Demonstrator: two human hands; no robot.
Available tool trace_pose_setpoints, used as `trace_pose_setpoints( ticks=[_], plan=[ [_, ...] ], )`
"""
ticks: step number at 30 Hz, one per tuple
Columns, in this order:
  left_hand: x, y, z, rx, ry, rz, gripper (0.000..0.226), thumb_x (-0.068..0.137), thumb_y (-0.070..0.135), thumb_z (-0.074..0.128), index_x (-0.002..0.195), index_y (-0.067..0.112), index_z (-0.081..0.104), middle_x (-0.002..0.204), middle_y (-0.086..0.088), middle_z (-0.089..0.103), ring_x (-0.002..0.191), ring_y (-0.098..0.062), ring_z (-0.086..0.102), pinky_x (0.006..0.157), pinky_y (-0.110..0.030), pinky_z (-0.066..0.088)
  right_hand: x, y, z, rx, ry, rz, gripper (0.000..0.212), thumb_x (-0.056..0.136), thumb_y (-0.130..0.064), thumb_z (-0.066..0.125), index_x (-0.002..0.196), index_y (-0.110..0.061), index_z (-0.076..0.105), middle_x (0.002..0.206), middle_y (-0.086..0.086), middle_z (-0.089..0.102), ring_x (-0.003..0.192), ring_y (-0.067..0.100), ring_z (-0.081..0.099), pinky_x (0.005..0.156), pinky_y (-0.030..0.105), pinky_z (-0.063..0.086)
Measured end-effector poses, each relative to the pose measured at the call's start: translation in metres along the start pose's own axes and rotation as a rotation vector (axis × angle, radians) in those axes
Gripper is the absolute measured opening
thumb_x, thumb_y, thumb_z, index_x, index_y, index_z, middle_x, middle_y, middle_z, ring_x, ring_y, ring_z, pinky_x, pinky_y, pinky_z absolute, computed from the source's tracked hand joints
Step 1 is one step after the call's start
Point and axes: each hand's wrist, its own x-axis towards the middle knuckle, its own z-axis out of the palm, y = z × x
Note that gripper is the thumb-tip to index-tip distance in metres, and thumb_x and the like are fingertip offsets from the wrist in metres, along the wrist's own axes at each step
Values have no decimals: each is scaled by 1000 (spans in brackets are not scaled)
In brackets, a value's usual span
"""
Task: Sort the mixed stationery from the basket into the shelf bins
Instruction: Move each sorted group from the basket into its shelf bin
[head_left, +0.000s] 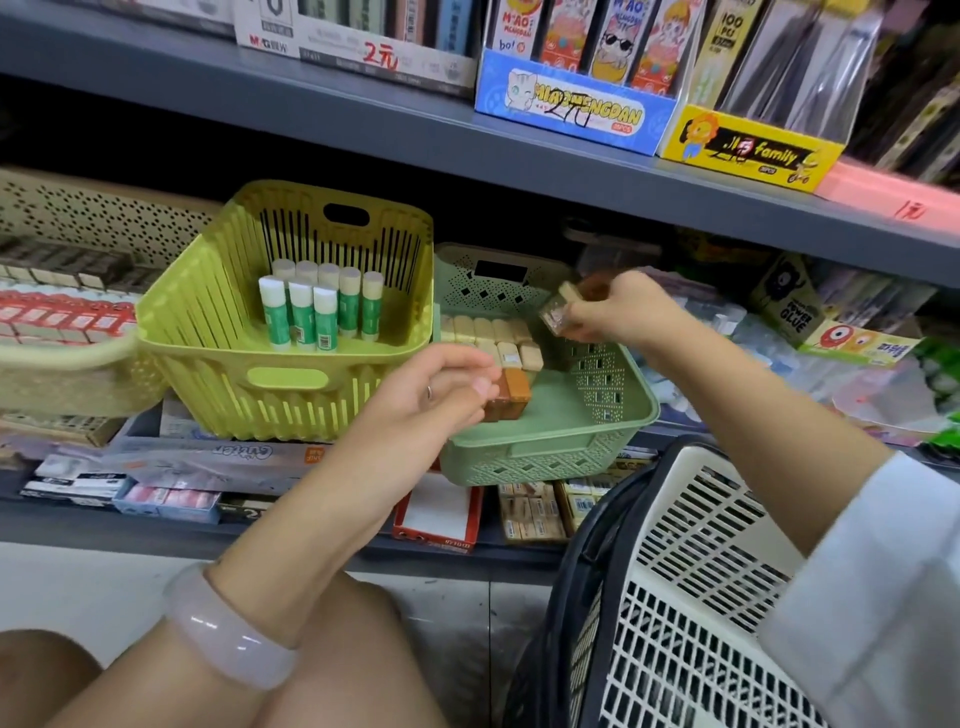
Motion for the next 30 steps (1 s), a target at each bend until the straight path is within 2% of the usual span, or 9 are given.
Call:
trace_pose_setpoints(
  ticks=[3, 7, 9, 12, 17, 20, 22, 26, 30],
  plan=[
    [0, 0, -1, 76, -22, 14, 20, 90, 22, 53, 105, 32, 62, 108, 21, 65, 107, 3, 58, 102, -33, 41, 21, 2, 15, -387, 1, 68, 29, 85, -27, 59, 95, 0, 67, 79, 8, 65, 69, 20, 55, 50, 17, 37],
    [3, -6, -4, 154, -46, -3, 20, 87, 27, 52, 102, 38, 61, 105, 29, 63, 105, 10, 56, 102, -26, 39, 45, 8, 39, -390, 65, 162, 46, 86, -26, 63, 124, -4, 49, 116, 11, 58, 108, 29, 59, 81, 29, 48],
    [5, -9, -5, 198, -80, -5, 19, 89, 28, 51, 101, 40, 60, 103, 33, 61, 100, 16, 55, 89, -10, 42, 53, 9, 45, -394, 65, 203, 49, 88, -23, 61, 130, -4, 45, 128, 15, 53, 114, 32, 55, 90, 35, 48],
    [7, -11, -6, 254, -116, 13, 19, 91, 26, 51, 105, 38, 58, 102, 37, 59, 96, 22, 52, 69, 7, 36, 56, 9, 51, -419, 8, 177, 37, 92, -20, 53, 124, -1, 52, 127, 16, 55, 114, 31, 55, 88, 30, 46],
    [8, -13, -8, 233, -101, 3, 18, 90, 28, 50, 102, 37, 59, 100, 35, 61, 95, 19, 54, 71, 7, 35, 59, 10, 56, -169, -117, 264, 29, 95, -11, 47, 119, 3, 51, 117, 20, 60, 88, 34, 64, 79, 41, 54],
    [9, -14, -6, 240, -95, 11, 18, 91, 26, 49, 102, 36, 60, 99, 35, 61, 94, 20, 53, 70, 7, 34, 59, 7, 55, -114, -185, 247, 42, 95, -3, 41, 137, -6, 39, 133, 17, 48, 103, 35, 61, 72, 35, 54],
    [10, -14, -7, 232, -90, 12, 18, 91, 25, 49, 101, 36, 60, 99, 34, 61, 94, 20, 54, 71, 6, 36, 55, 9, 55, -51, -224, 184, 48, 94, 1, 34, 135, -21, 43, 137, 8, 43, 108, 30, 55, 60, 28, 54],
    [9, -14, -7, 229, -102, 9, 18, 91, 25, 49, 99, 36, 60, 98, 35, 62, 94, 18, 55, 74, 4, 38, 46, 16, 54, 115, -271, 178, 56, 92, 6, 23, 128, -26, 51, 137, 7, 43, 100, 24, 53, 66, 32, 57],
    [9, -13, -7, 227, -99, 6, 18, 90, 27, 48, 98, 38, 60, 99, 35, 61, 96, 17, 55, 75, 1, 41, 44, 16, 50, 165, -256, 232, 48, 97, -3, 28, 139, -23, 39, 142, 8, 38, 110, 29, 55, 76, 34, 54]
  ],
)
